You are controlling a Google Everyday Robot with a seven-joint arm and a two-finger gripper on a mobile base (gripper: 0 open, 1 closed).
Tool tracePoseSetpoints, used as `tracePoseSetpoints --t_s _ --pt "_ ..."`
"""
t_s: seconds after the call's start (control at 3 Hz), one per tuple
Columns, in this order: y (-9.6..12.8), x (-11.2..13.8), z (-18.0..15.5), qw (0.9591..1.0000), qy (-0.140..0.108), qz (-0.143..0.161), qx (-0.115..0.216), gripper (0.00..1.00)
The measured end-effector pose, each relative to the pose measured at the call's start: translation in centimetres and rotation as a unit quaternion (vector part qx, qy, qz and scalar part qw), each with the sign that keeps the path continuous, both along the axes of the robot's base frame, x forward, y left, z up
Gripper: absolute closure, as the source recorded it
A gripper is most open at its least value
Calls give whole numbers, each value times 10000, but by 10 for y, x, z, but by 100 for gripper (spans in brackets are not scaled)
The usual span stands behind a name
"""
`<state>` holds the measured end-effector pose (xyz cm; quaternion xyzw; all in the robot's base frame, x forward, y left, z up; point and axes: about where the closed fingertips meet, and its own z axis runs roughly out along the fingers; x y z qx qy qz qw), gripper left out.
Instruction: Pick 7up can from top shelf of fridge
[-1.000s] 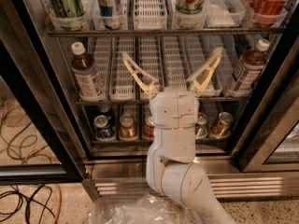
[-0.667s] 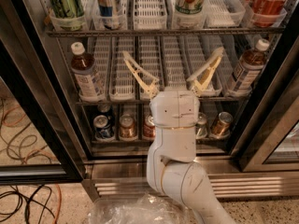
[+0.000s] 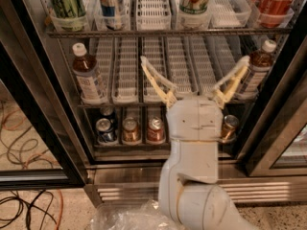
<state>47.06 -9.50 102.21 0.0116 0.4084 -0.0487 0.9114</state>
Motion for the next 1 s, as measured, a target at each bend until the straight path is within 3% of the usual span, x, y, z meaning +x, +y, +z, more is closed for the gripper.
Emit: tracePoseSetpoints --t_s 0.33,0.67,1.0 --pt "-26 -19 0 9980 583 -256 52 0" --pt "-28 -5 -24 9934 1115 -144 217 0" --pt "-28 -5 -24 9934 1115 -145 218 0"
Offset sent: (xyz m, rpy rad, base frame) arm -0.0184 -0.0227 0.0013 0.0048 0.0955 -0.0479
